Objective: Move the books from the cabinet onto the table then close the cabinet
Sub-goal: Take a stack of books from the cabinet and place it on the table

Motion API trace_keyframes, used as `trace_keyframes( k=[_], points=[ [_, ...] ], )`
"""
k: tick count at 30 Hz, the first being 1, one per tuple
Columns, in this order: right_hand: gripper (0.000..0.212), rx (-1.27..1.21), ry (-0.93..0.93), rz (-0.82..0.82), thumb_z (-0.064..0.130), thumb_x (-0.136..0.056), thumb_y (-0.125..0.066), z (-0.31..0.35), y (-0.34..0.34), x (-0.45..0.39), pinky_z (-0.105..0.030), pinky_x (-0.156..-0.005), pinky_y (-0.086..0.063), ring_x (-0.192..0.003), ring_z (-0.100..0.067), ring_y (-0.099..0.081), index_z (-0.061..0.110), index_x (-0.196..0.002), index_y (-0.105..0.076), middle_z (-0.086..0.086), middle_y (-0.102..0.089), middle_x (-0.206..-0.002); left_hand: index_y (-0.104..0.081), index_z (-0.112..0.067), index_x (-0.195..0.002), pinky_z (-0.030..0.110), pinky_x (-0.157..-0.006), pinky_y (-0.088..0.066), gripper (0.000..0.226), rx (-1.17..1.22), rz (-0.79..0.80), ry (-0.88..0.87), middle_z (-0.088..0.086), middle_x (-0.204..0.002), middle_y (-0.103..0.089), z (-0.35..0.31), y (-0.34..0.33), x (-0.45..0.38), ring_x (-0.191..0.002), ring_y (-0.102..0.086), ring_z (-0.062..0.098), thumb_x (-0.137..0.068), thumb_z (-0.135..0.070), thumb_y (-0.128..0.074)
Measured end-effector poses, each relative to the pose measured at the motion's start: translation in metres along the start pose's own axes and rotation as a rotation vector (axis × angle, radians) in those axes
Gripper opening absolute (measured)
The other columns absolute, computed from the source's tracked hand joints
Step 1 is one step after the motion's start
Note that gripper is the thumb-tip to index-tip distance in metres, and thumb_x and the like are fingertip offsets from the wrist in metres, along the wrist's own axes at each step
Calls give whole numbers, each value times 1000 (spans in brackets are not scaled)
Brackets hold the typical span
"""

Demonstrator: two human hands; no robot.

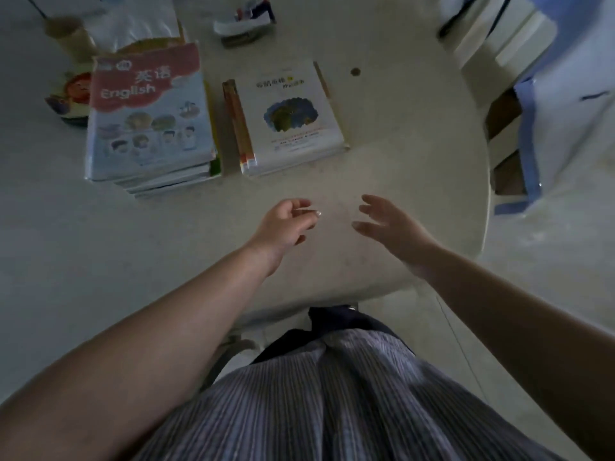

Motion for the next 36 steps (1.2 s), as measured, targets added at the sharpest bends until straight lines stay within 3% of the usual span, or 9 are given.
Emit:
trace_keyframes(
  k=[3, 6, 10, 14, 17, 21, 27, 36],
  points=[
    [60, -86, -47, -53, 18, -84, -68, -22, -10, 45, -26, -106, -33, -130, -13, -45, 19, -139, -44, 0, -52, -138, -55, -23, -105, 28, -77, -43, 18, -69, 118, 15, -6, -94, -61, 21, -11, 24, -91, -59, 12, -88, -19, -62],
    [57, -206, -119, -158, 15, -83, -69, -53, -14, 95, -33, -110, -37, -129, -16, -48, 19, -136, -47, -2, -54, -138, -55, -25, -100, 27, -75, -43, 16, -150, 247, 35, -4, -96, -61, 44, -29, 47, -88, -59, 11, -88, -18, -62],
    [59, -306, -175, -273, 12, -84, -68, -91, -13, 156, -38, -111, -37, -129, -19, -49, 15, -138, -45, -6, -51, -141, -55, -22, -107, 27, -74, -43, 22, -247, 400, 57, -2, -102, -62, 72, -62, 74, -88, -59, 11, -87, -17, -64],
    [59, -386, -247, -408, 13, -84, -67, -124, -9, 215, -35, -109, -38, -128, -19, -50, 16, -138, -44, -6, -50, -141, -54, -19, -110, 26, -71, -41, 25, -345, 560, 92, 2, -105, -61, 98, -100, 103, -87, -57, 13, -87, -16, -64],
    [56, -493, -271, -545, 8, -86, -64, -148, -7, 265, -28, -102, -40, -128, -21, -49, 11, -138, -43, -10, -49, -141, -54, -21, -108, 28, -74, -42, 25, -450, 706, 109, -2, -101, -62, 114, -135, 130, -85, -58, 9, -87, -18, -65],
    [52, -582, -275, -717, 5, -87, -62, -184, -10, 326, -27, -101, -42, -126, -21, -51, 9, -136, -45, -14, -51, -139, -55, -23, -107, 30, -79, -42, 24, -541, 851, 101, -4, -101, -63, 132, -175, 169, -90, -59, 11, -86, -19, -66],
    [52, -714, -270, -950, 5, -87, -62, -242, -38, 439, -25, -96, -44, -127, -21, -49, 10, -136, -45, -14, -52, -136, -53, -18, -119, 29, -80, -42, 35, -719, 1068, 62, -4, -103, -63, 176, -231, 259, -92, -59, 10, -87, -19, -65],
    [47, -875, -382, -1321, 15, -87, -64, -344, -143, 662, -35, -104, -43, -126, -21, -50, 23, -131, -48, -8, -54, -130, -53, -17, -124, 29, -85, -46, 43, -1056, 1453, -54, -1, -110, -66, 295, -294, 458, -99, -61, 13, -84, -23, -68]
  ],
)
Point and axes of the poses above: each hand's wrist, its own x-axis away from the middle knuckle, its own y-axis out of the back of the hand, z = x × y, the point moved 4 cm from there along -x, towards the middle knuckle
